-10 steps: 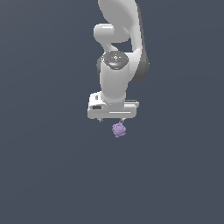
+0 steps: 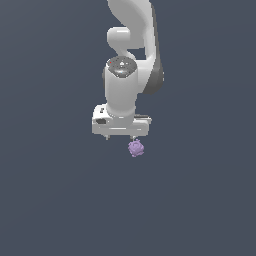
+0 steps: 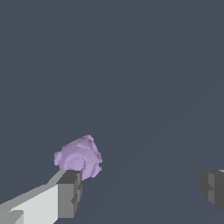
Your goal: Pick up the object and move it to a goal position.
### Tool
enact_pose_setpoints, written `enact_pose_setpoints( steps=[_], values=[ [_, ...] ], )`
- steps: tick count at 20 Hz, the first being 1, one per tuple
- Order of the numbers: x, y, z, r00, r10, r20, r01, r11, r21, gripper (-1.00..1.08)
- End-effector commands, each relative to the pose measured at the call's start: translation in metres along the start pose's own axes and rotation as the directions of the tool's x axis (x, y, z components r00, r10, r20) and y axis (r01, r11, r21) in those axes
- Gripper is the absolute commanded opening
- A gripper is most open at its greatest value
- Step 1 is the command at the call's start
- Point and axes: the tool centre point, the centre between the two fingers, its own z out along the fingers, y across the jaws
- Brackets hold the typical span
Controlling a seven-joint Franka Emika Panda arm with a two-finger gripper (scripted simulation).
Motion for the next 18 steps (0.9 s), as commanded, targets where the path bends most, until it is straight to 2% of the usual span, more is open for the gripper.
enact_pose_setpoints(
  steps=[1,10,18],
  values=[
    [0.001,0.008,-0.002,1.0,0.018,-0.005,-0.018,1.0,-0.005,1.0],
    [-0.002,-0.002,0.008,0.999,-0.033,-0.002,0.033,0.999,0.001,1.0],
    [-0.014,-0.032,0.041,0.98,-0.2,0.003,0.2,0.979,0.024,1.0]
  ],
)
